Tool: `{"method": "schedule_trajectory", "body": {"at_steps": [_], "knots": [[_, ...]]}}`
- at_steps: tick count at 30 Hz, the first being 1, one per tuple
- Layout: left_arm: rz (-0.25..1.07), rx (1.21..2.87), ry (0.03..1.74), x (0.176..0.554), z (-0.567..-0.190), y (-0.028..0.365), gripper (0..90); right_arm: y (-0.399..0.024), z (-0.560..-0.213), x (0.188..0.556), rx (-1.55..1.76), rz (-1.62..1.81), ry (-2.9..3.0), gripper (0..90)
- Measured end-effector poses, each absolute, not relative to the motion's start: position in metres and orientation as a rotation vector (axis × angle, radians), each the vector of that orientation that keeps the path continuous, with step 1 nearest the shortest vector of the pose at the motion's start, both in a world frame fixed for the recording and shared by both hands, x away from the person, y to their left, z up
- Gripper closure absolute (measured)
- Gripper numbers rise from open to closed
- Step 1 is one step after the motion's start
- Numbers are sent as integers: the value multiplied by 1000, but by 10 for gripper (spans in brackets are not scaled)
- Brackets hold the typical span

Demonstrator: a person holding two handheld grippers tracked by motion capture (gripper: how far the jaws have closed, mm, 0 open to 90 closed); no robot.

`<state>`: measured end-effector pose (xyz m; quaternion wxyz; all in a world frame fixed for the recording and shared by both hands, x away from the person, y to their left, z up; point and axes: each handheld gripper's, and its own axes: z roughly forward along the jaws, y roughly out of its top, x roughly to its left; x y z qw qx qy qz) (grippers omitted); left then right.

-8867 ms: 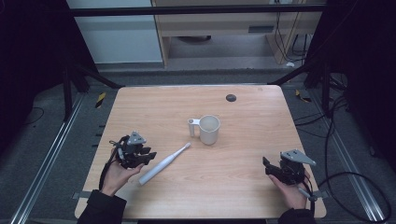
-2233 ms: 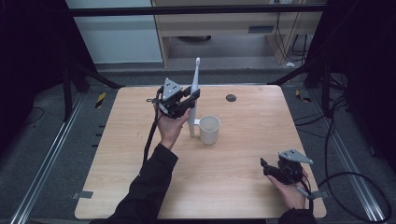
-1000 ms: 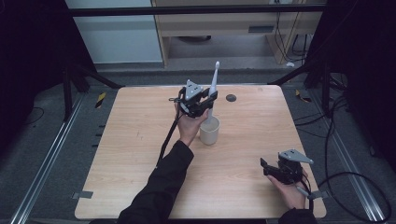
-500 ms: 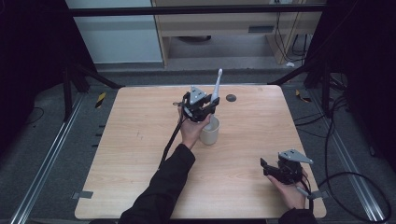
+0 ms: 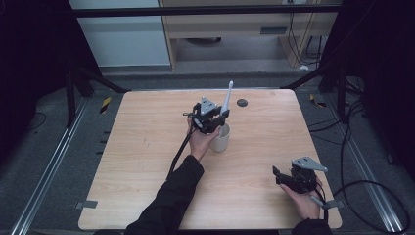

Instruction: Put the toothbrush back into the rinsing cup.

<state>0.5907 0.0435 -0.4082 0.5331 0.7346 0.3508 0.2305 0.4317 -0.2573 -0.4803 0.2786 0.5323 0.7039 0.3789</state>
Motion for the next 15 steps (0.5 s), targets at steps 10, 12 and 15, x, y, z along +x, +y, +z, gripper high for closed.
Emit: {"method": "schedule_trajectory", "body": {"at_steps": [10,12,15], "knots": [[533,1816,846,589,-418,44,665,-257,-481,432,1425,1011,1892,252],[537,1823,845,588,-418,44,665,-257,-481,432,1424,1012,1892,252],[537,1836,848,588,-420,46,664,-257,-481,432,1424,1012,1892,251]]}}
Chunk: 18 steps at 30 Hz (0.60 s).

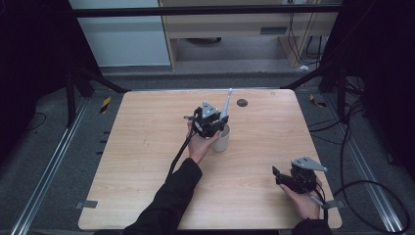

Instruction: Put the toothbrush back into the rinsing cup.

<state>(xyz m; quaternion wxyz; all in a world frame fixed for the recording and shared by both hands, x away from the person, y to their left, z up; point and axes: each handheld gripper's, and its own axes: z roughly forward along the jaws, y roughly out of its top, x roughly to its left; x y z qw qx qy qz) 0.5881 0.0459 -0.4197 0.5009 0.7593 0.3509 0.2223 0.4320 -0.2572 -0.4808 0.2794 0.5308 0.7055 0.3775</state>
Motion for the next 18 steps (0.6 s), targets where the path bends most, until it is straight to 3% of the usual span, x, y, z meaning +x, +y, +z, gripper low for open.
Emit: {"method": "schedule_trajectory", "body": {"at_steps": [18], "knots": [[534,1875,835,585,-425,48,635,-257,-481,432,1427,1012,1895,250]]}}
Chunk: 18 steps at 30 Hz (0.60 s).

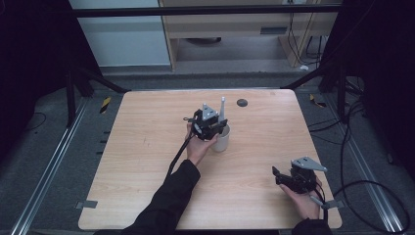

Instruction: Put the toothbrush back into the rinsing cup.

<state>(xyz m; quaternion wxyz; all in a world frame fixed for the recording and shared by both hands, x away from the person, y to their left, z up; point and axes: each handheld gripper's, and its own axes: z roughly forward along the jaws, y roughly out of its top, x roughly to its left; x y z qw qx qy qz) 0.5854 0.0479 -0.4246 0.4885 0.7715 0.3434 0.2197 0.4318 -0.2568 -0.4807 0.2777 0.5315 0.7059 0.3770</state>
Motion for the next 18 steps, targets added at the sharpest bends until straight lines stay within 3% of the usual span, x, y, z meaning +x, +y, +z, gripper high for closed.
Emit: {"method": "schedule_trajectory", "body": {"at_steps": [6,18], "knots": [[530,1871,826,582,-420,51,556,-256,-481,432,1427,1013,1897,249],[563,1920,776,558,-409,68,480,-257,-480,431,1425,1005,1892,245]]}}
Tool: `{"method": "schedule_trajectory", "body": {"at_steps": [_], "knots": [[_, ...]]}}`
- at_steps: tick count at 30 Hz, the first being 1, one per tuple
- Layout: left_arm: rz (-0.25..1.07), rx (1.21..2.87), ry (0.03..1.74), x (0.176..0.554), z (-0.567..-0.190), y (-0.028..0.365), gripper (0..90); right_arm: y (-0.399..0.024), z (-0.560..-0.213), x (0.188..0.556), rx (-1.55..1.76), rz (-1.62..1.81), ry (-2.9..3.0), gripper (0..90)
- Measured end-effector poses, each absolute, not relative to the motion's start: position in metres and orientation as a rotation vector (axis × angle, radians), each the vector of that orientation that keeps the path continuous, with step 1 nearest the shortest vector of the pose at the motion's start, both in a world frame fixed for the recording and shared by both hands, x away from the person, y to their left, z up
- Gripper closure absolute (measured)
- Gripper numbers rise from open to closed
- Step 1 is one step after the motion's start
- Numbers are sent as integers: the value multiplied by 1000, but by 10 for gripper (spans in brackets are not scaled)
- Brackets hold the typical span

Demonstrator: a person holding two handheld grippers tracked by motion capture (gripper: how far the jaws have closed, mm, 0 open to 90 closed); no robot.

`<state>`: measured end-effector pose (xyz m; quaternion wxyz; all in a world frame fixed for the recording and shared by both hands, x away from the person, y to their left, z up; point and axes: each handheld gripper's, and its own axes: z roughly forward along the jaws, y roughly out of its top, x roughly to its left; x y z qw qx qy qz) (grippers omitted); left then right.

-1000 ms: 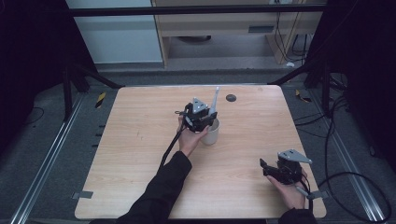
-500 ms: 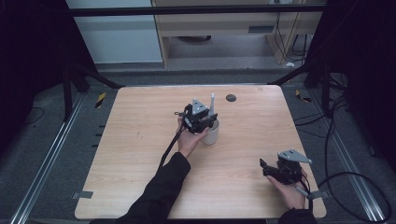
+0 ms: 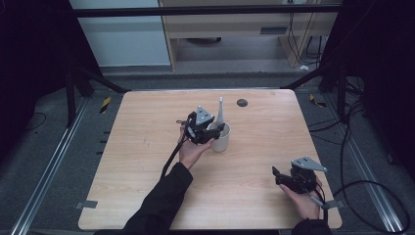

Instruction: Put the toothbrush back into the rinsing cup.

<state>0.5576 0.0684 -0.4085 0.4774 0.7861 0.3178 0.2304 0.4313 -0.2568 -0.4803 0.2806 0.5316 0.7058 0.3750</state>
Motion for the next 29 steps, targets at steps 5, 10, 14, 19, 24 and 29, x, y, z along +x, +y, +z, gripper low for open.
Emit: {"method": "schedule_trajectory", "body": {"at_steps": [5,10,14,19,24,29], "knots": [[585,1955,749,543,-405,82,454,-257,-480,431,1426,1004,1890,244],[600,1997,746,527,-408,105,426,-256,-480,430,1429,1000,1891,242],[605,2016,760,519,-412,118,415,-257,-480,430,1430,999,1893,240],[609,2040,793,506,-422,143,397,-257,-481,431,1434,995,1894,239],[600,2049,842,497,-428,169,373,-257,-482,431,1432,987,1897,237],[602,2048,899,489,-433,195,346,-256,-482,431,1440,990,1899,232]]}}
